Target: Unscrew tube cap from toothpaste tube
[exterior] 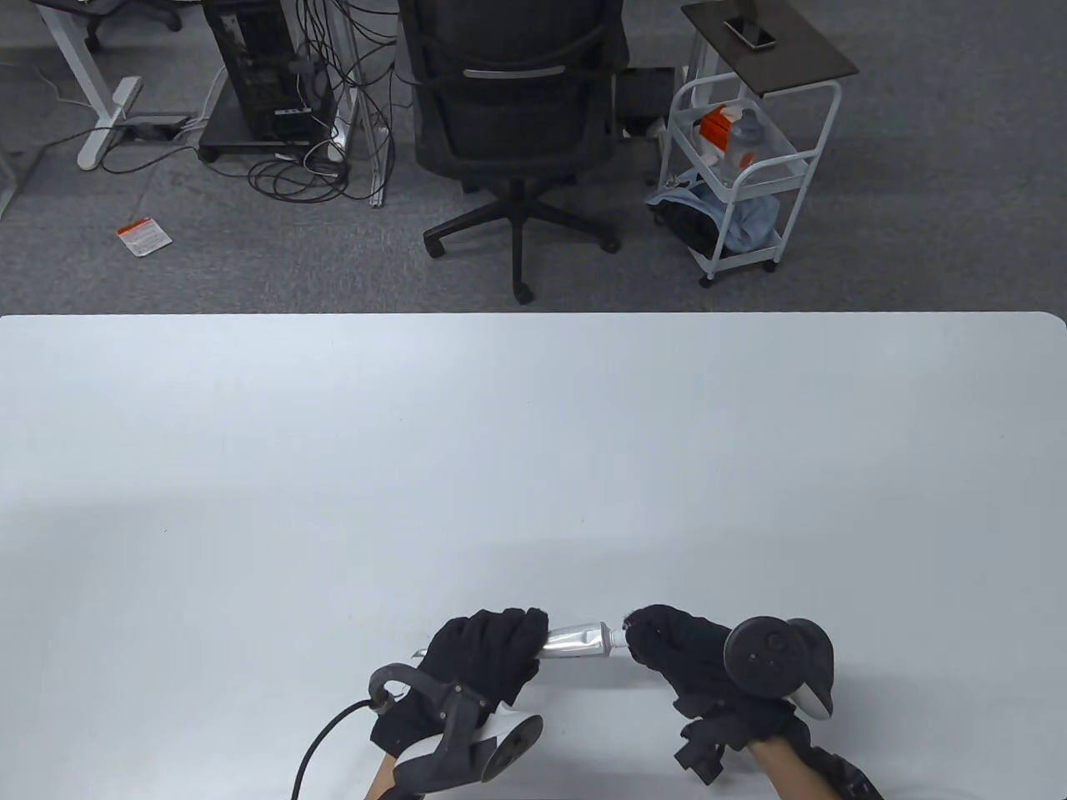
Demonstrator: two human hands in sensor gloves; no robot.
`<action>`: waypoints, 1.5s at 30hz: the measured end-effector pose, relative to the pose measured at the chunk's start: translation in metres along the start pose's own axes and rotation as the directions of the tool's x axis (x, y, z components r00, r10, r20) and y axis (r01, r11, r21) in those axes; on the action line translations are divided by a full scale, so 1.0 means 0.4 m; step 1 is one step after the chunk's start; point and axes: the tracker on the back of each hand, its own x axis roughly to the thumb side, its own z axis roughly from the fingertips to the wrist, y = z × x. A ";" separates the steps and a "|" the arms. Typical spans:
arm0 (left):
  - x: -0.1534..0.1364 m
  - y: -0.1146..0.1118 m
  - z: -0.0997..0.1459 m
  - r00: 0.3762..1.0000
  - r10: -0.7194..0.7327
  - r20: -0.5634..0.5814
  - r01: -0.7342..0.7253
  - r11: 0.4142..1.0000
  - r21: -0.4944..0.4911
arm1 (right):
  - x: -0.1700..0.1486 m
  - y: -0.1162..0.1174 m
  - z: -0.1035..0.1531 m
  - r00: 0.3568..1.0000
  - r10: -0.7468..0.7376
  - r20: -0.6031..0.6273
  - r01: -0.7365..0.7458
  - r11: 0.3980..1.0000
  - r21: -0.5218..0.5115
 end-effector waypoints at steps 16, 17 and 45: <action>-0.001 0.000 -0.001 1.000 -0.020 -0.004 0.020 1.000 -0.010 | 0.001 0.003 0.003 1.000 0.013 -0.007 -0.013 1.000 0.002; -0.001 0.000 -0.001 1.000 -0.020 -0.004 0.020 1.000 -0.009 | -0.001 0.003 0.002 1.000 -0.003 -0.022 0.004 1.000 0.007; 0.005 -0.005 -0.002 0.999 -0.040 -0.001 0.040 0.999 -0.025 | -0.006 0.022 -0.006 0.999 -0.015 -0.033 0.017 0.998 0.068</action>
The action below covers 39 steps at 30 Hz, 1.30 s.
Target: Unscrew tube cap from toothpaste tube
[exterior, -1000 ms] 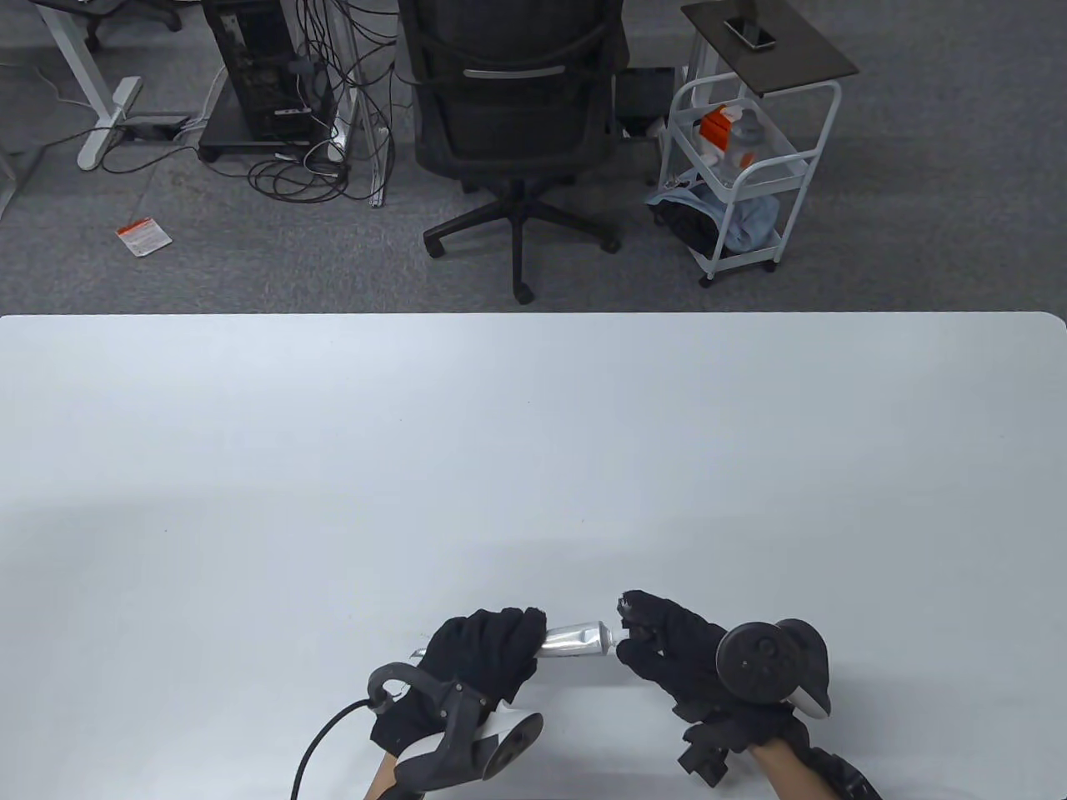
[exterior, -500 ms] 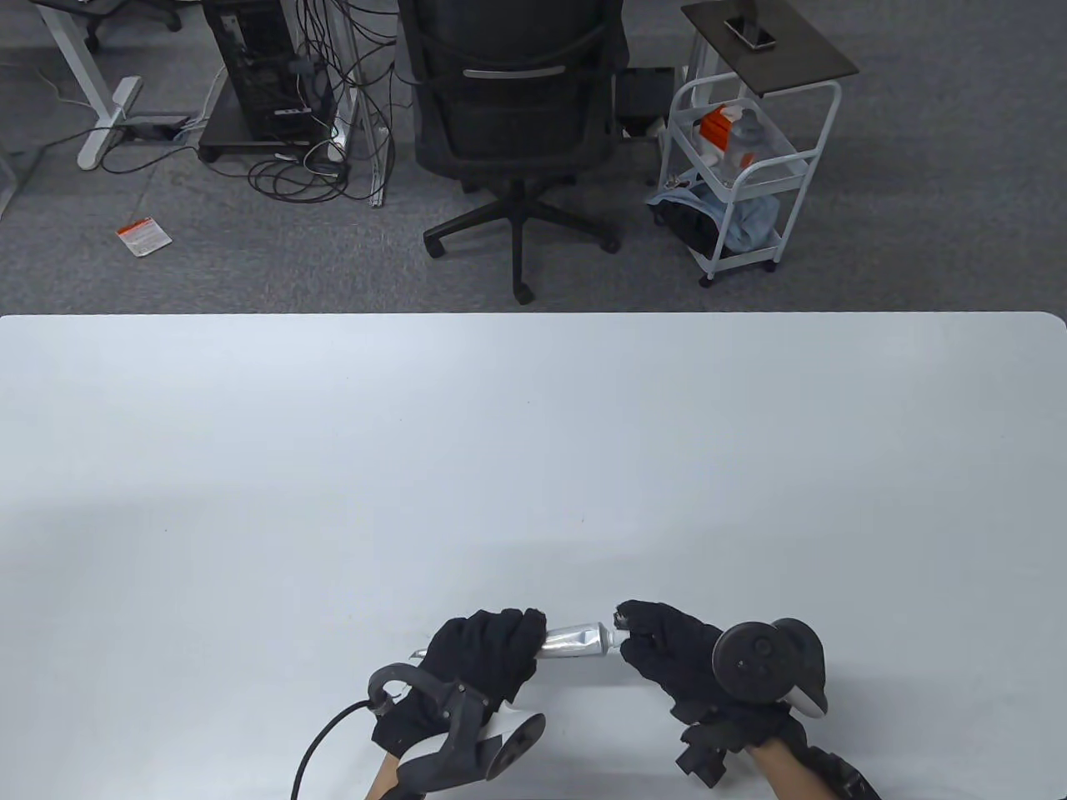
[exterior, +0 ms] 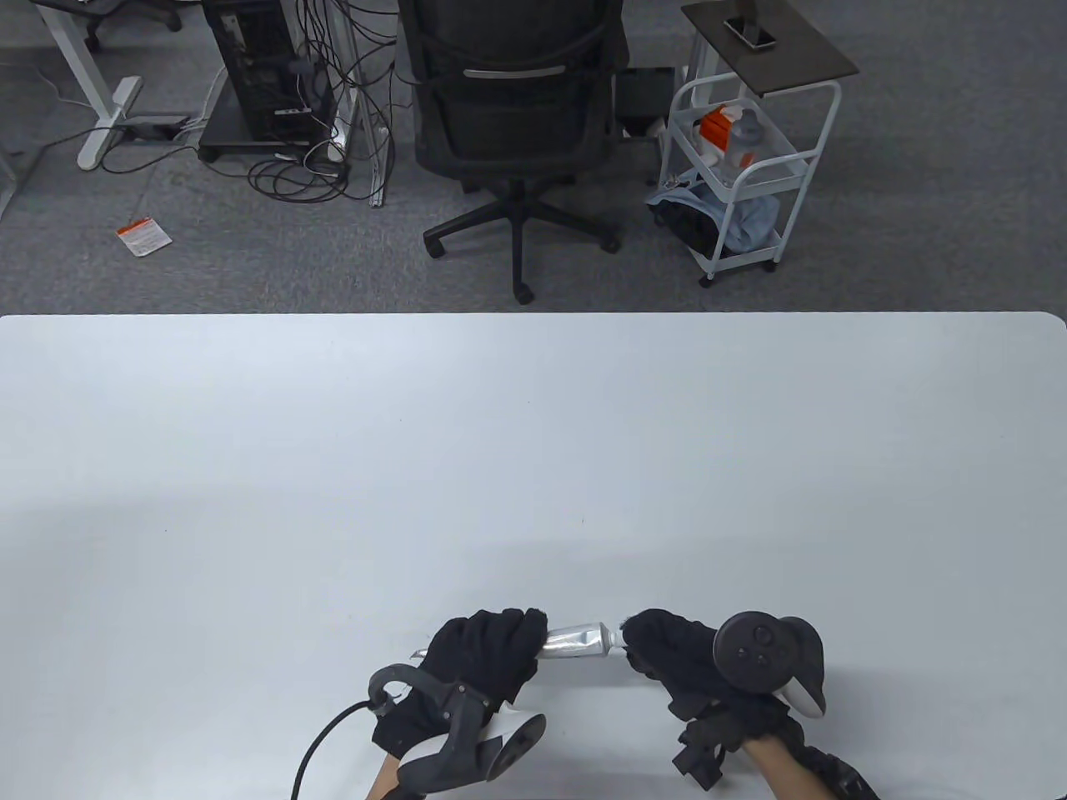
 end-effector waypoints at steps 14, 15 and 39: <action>-0.006 -0.003 -0.001 1.000 -0.006 -0.011 0.006 1.000 -0.004 | 0.000 -0.006 0.007 0.998 0.068 -0.008 -0.068 0.995 -0.072; -0.006 -0.003 0.000 1.000 -0.004 -0.009 0.004 1.000 -0.002 | -0.002 -0.006 0.006 0.998 0.057 -0.016 -0.058 0.996 -0.068; 0.001 -0.006 -0.001 1.000 -0.001 0.007 0.002 1.000 -0.016 | 0.004 0.007 0.000 0.998 0.070 0.002 -0.070 0.998 0.005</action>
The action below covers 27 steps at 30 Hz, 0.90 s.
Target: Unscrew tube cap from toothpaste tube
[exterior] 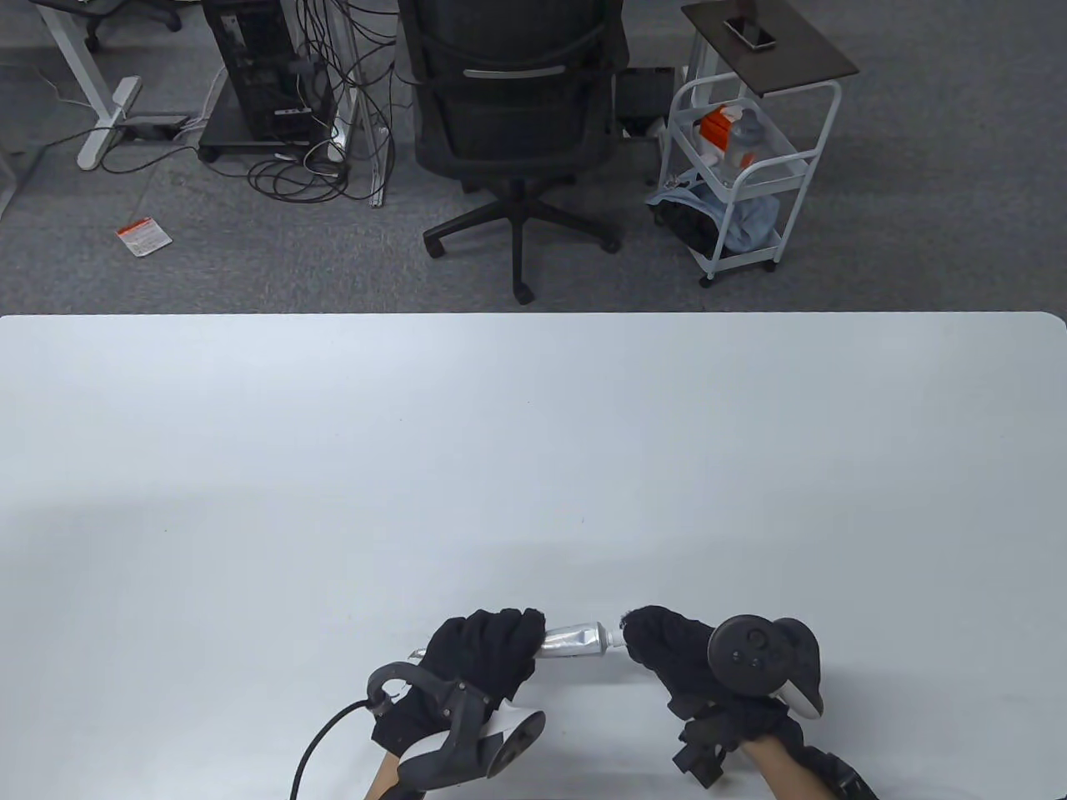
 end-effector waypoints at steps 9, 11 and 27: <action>-0.004 0.000 -0.001 1.000 -0.005 -0.003 0.005 1.000 -0.010 | 0.008 -0.003 0.001 0.998 0.017 0.057 -0.016 1.000 -0.018; -0.006 0.001 -0.001 1.000 0.007 -0.006 -0.007 1.000 -0.006 | 0.006 -0.003 0.002 0.998 0.023 0.052 -0.022 1.000 -0.011; -0.005 0.002 -0.001 1.000 0.008 0.000 -0.008 1.000 0.001 | 0.007 -0.012 0.001 0.998 -0.041 0.051 0.042 0.999 -0.027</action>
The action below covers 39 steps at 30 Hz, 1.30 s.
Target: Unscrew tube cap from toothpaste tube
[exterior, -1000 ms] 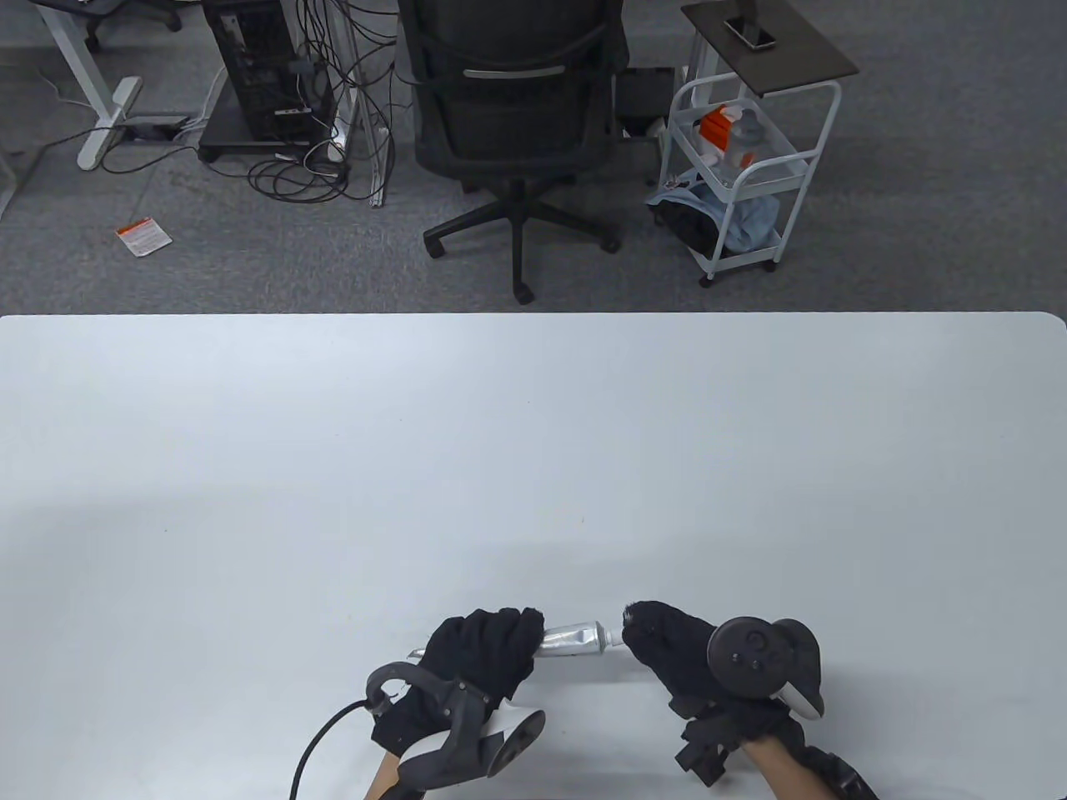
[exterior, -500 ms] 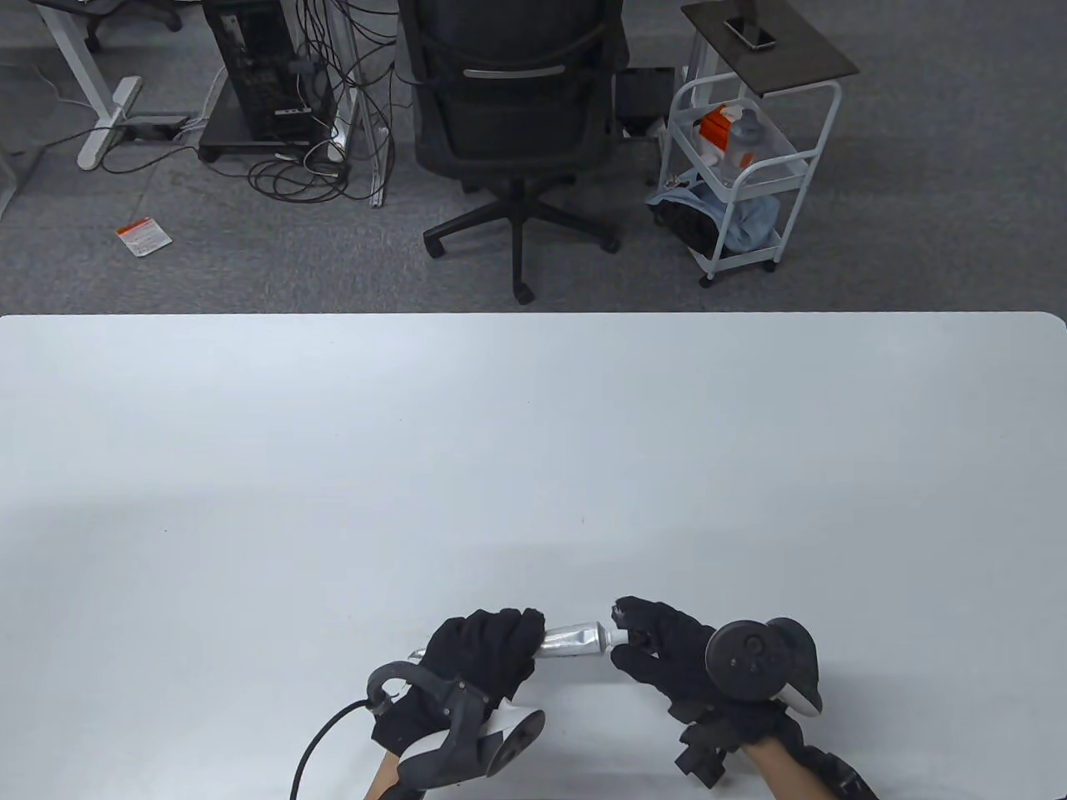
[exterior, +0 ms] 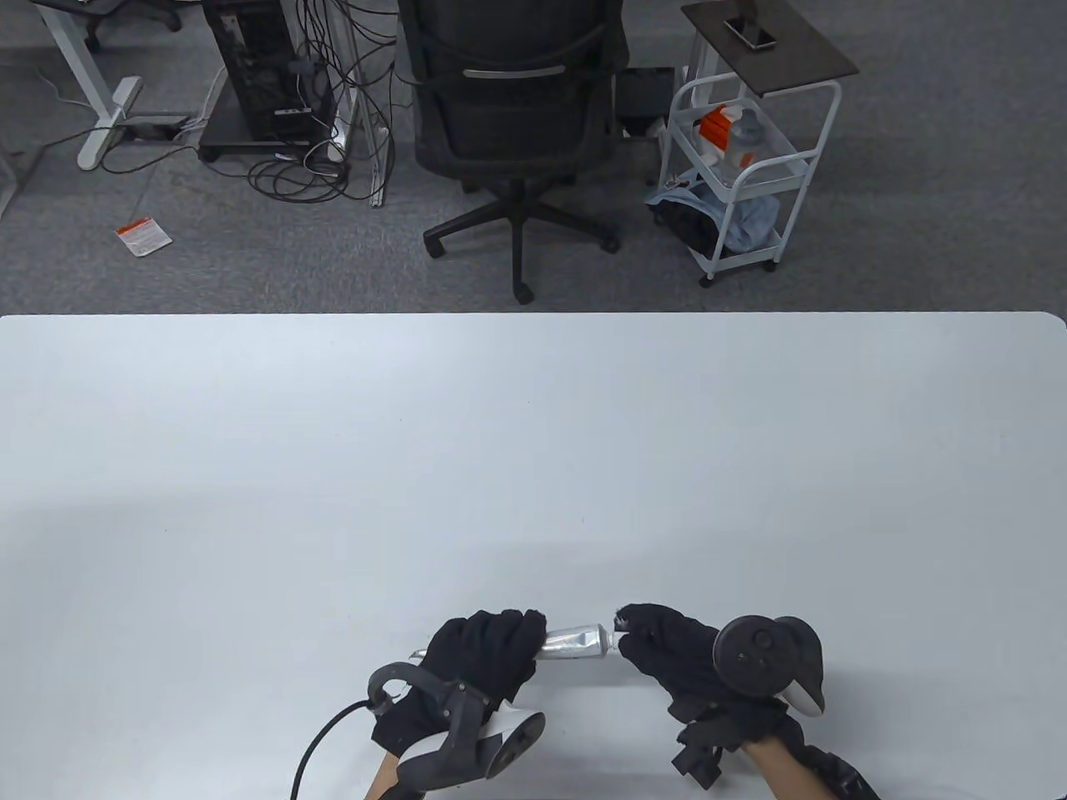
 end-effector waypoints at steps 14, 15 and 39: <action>0.003 0.001 0.000 1.000 -0.010 0.003 0.010 1.000 -0.001 | -0.016 0.011 -0.004 0.994 -0.045 -0.103 0.050 0.997 0.053; 0.004 0.000 0.000 1.000 -0.011 0.003 0.011 1.000 -0.003 | -0.016 0.011 -0.004 0.994 -0.046 -0.101 0.051 0.997 0.052; -0.038 -0.017 -0.005 0.996 -0.017 -0.091 0.012 0.999 -0.053 | -0.066 0.004 -0.027 0.607 0.767 -0.207 -0.723 0.641 0.255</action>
